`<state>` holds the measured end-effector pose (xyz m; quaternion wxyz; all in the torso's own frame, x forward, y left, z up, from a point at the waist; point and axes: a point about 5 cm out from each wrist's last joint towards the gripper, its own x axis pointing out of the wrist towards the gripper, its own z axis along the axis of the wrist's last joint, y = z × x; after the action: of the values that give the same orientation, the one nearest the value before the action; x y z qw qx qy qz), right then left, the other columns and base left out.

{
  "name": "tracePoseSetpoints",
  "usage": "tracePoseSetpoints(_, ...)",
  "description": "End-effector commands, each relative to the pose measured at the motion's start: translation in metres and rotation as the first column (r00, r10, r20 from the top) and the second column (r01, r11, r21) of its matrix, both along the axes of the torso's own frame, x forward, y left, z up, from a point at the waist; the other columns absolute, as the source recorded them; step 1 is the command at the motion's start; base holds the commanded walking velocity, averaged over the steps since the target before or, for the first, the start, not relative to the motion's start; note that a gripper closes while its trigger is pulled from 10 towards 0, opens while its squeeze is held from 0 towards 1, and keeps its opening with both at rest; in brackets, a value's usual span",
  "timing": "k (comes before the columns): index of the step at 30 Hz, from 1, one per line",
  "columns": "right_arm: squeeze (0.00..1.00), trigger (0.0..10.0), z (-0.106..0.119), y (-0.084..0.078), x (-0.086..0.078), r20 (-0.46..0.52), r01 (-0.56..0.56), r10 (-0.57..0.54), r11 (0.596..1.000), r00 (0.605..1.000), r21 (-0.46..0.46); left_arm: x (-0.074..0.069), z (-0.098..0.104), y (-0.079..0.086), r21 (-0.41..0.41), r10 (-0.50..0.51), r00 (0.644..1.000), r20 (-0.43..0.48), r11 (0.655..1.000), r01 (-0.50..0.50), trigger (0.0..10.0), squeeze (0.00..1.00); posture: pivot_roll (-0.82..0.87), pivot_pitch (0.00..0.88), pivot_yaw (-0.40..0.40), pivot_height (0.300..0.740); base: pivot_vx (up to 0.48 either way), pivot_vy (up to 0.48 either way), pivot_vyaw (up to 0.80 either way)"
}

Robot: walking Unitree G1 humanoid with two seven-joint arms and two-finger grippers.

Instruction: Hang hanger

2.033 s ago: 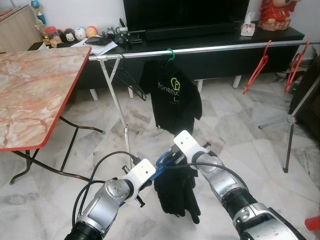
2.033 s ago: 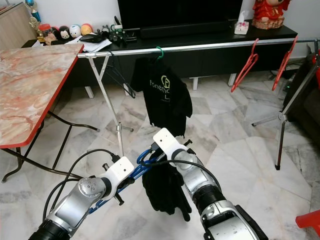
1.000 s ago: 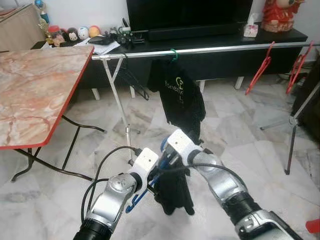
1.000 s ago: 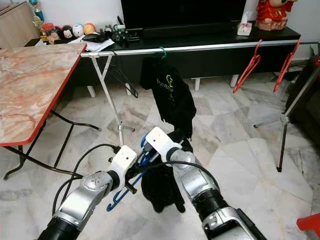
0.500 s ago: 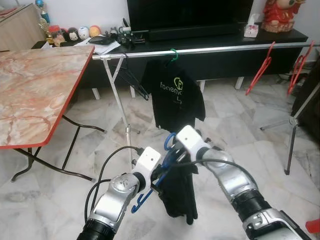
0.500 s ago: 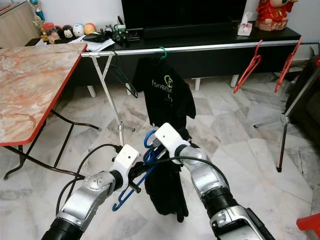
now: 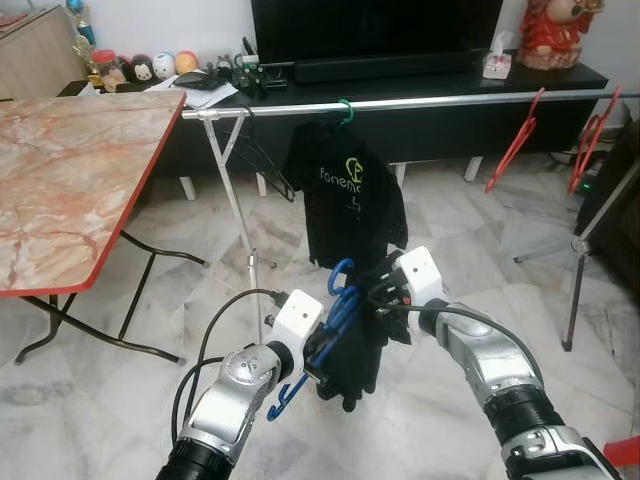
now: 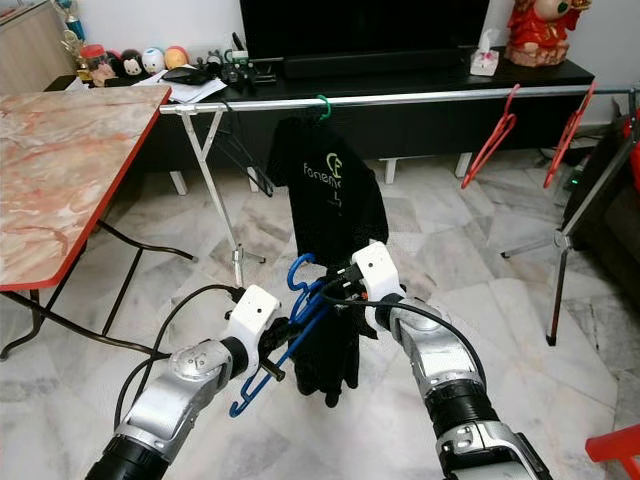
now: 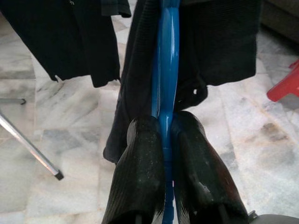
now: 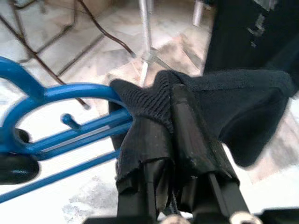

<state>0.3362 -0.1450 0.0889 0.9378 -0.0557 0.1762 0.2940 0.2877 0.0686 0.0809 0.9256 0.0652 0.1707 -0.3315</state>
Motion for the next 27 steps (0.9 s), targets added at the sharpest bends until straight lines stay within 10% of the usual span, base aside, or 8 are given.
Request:
tracePoseSetpoints(1, 0.00, 10.0, 0.010, 0.003, 0.000, 0.060, -0.051, 0.049, 0.998, 0.997, 0.029, 0.002, 0.009, 0.001, -0.029, -0.018, 0.999, 0.033, 0.999, 0.019, 10.0, 0.00, -0.15, 0.000, 0.032, 0.740, 0.000, 0.000, 0.00)
tracePoseSetpoints(27, 0.00, 10.0, 0.010, 0.009, -0.019, 0.107, -0.341, 0.337, 0.939, 0.936, 0.029, -0.011, 0.013, -0.002, -0.074, -0.147, 0.989, 0.030, 0.986, 0.149, 10.0, 0.00, -0.14, 0.000, 0.045, 0.740, 0.000, 0.000, 0.00)
